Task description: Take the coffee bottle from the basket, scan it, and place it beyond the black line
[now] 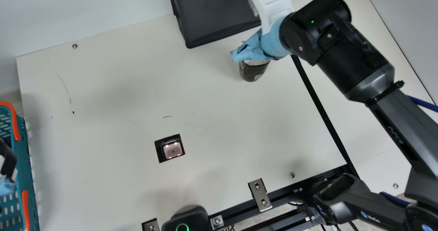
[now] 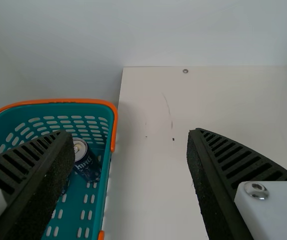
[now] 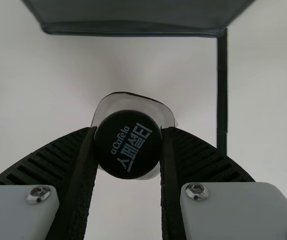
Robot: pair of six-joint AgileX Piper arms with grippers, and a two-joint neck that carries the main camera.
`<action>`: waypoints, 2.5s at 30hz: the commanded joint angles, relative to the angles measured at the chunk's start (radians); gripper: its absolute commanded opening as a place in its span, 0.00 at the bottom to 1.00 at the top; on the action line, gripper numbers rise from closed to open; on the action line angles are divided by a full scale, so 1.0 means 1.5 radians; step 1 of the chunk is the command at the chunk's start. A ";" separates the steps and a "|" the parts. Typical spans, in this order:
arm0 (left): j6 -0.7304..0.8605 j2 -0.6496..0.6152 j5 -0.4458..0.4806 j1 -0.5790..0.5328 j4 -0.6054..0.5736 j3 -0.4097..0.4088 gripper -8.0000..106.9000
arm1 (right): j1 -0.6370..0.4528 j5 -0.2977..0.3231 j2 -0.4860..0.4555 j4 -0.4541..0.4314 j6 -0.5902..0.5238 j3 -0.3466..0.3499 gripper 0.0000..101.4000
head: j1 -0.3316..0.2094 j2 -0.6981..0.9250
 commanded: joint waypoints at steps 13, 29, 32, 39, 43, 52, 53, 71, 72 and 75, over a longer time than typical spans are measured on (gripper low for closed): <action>0.000 0.000 0.000 0.000 0.000 0.000 0.85 | -0.152 -0.011 -0.008 0.016 -0.036 0.010 0.00 | -0.011 -0.002; 0.000 0.000 0.000 0.000 0.000 0.000 0.85 | -0.279 -0.021 0.011 0.024 -0.062 -0.004 0.00 | -0.011 -0.002; 0.000 0.000 0.000 0.000 0.000 0.000 0.85 | -0.299 -0.022 0.016 0.024 -0.066 -0.005 0.00 | -0.011 -0.002; 0.000 0.000 0.000 0.000 0.000 0.000 0.85 | -0.340 -0.026 0.026 0.021 -0.071 -0.006 0.00 | -0.011 -0.002; 0.000 0.000 0.000 0.000 0.000 0.000 0.85 | -0.360 -0.031 0.032 0.020 -0.073 -0.007 0.00 | -0.011 -0.002; 0.000 0.000 0.000 0.000 0.000 0.000 0.85 | -0.395 -0.048 0.053 0.021 -0.081 -0.010 0.00 | -0.011 -0.002; 0.000 0.000 0.000 0.000 0.000 0.000 0.85 | -0.397 -0.050 0.055 0.021 -0.081 -0.010 0.00 | -0.011 -0.002; 0.000 0.000 0.000 0.000 0.000 0.000 0.85 | -0.412 -0.125 0.066 0.031 -0.086 0.037 0.00 | -0.011 -0.002; 0.000 0.000 0.000 0.000 0.000 0.000 0.85 | -0.412 -0.128 0.066 0.033 -0.086 0.039 0.00 | -0.011 -0.002; 0.000 0.000 0.000 0.000 0.000 0.000 0.85 | -0.413 -0.133 0.067 0.037 -0.087 0.043 0.00 | -0.011 -0.002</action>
